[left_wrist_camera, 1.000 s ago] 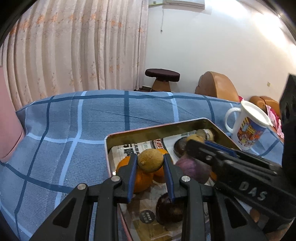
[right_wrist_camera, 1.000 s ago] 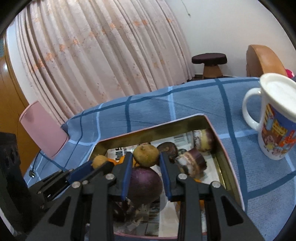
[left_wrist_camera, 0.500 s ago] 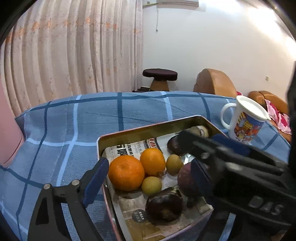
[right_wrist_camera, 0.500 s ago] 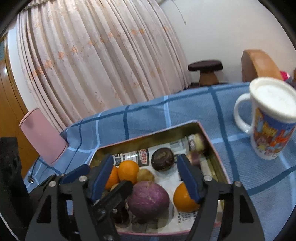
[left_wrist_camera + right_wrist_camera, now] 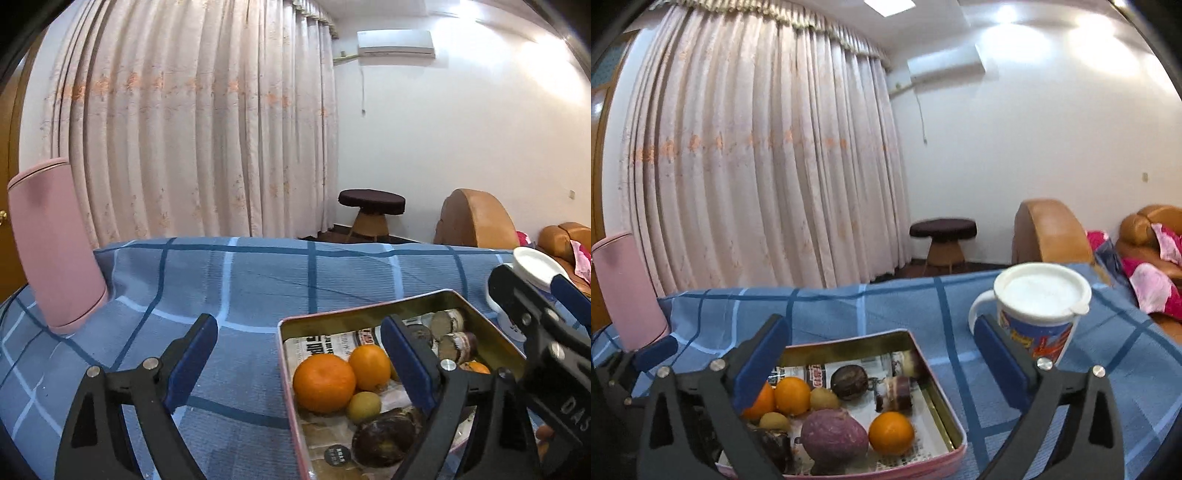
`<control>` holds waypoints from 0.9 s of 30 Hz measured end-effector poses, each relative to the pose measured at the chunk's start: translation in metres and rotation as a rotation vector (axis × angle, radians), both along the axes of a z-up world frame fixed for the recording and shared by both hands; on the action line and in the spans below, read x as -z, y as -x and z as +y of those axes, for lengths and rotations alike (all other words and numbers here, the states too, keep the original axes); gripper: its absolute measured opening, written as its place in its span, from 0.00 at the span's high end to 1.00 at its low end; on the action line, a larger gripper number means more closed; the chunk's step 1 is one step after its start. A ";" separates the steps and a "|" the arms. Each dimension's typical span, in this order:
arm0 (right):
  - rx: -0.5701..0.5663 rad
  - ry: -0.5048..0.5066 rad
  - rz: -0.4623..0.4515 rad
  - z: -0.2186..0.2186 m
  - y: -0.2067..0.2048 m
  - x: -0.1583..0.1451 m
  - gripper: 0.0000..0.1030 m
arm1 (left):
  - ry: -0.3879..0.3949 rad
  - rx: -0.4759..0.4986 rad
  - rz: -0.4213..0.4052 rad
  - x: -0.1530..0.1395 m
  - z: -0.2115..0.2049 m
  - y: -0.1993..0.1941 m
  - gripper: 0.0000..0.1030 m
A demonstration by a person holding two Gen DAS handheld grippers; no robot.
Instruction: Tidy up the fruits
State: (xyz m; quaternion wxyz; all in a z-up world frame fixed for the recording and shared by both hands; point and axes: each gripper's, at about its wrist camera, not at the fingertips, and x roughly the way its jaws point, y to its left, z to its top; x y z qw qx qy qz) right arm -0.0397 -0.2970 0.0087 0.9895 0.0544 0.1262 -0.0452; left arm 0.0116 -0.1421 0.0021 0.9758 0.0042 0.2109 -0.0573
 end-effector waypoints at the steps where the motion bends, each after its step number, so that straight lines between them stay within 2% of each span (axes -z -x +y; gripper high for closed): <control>1: 0.006 0.009 0.001 0.001 0.001 0.000 0.00 | 0.002 -0.002 -0.001 0.000 0.001 0.001 0.12; 12: 0.041 0.044 -0.010 0.011 0.026 0.000 0.00 | -0.032 0.006 -0.048 -0.001 0.002 0.027 0.12; 27: 0.085 0.058 -0.054 0.024 0.065 -0.003 0.00 | -0.018 0.029 -0.102 -0.005 0.016 0.060 0.11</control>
